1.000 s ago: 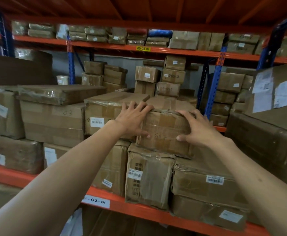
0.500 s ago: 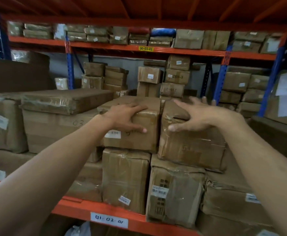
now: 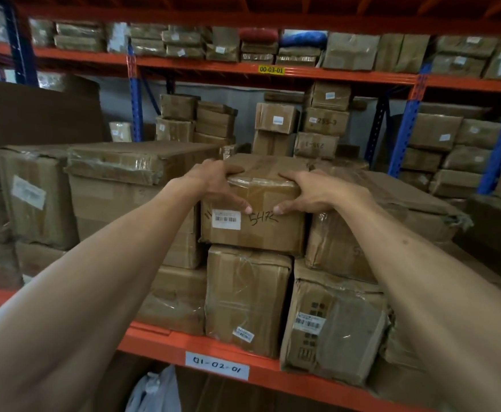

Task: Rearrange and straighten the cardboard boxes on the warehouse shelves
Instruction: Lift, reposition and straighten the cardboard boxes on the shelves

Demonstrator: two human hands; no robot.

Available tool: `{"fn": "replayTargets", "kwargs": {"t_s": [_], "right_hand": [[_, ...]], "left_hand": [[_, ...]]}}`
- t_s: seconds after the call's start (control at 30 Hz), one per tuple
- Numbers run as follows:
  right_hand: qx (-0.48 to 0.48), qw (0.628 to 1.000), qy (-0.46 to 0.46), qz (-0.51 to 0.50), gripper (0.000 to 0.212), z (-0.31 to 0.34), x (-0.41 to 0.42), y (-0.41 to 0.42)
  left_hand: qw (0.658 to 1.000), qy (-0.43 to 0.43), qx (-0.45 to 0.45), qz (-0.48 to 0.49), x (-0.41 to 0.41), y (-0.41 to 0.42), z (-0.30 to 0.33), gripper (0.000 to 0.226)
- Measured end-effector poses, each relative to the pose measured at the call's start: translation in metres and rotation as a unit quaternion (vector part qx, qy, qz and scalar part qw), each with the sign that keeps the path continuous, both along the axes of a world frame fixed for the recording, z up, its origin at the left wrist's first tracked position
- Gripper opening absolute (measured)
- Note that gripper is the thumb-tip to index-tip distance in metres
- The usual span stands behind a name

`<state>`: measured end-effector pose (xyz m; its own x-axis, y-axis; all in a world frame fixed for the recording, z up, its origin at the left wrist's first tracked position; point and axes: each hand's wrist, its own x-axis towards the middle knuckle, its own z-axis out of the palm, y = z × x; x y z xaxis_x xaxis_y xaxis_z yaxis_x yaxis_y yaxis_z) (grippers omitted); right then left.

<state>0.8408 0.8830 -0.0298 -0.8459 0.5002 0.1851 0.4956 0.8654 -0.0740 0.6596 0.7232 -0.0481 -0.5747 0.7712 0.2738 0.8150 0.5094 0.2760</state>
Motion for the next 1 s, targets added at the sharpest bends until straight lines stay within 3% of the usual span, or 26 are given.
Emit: {"fn": "replayTargets", "kwargs": {"t_s": [0.27, 0.4, 0.47, 0.6, 0.7, 0.77, 0.87, 1.0], "right_hand": [[0.002, 0.997, 0.059, 0.040, 0.087, -0.002, 0.023, -0.013], [0.006, 0.996, 0.085, 0.037, 0.085, -0.005, 0.027, -0.016], [0.007, 0.997, 0.074, 0.031, 0.089, -0.008, 0.028, -0.015], [0.006, 0.998, 0.057, 0.022, 0.111, -0.020, 0.047, -0.002], [0.030, 0.995, 0.086, 0.026, 0.109, -0.029, 0.081, 0.020], [0.064, 0.994, 0.090, 0.019, 0.102, -0.031, 0.110, 0.037], [0.076, 0.994, 0.069, -0.045, 0.114, -0.028, 0.156, 0.065], [0.000, 0.993, 0.068, -0.100, 0.131, -0.028, 0.195, 0.087]], "left_hand": [[0.999, 0.015, 0.050, -0.014, 0.015, -0.017, -0.005, 0.131], [1.000, 0.019, 0.005, -0.006, 0.021, -0.022, -0.003, 0.131], [0.998, 0.062, -0.032, 0.007, 0.028, -0.017, -0.006, 0.133], [0.986, 0.165, -0.009, 0.017, 0.037, -0.014, -0.021, 0.132], [0.970, 0.241, 0.008, -0.012, 0.048, -0.006, -0.028, 0.129], [0.963, 0.255, 0.034, -0.084, 0.065, 0.011, -0.025, 0.128], [0.949, 0.262, 0.030, -0.170, 0.103, 0.048, -0.021, 0.126], [0.945, 0.276, -0.010, -0.176, 0.146, 0.095, -0.018, 0.129]]}}
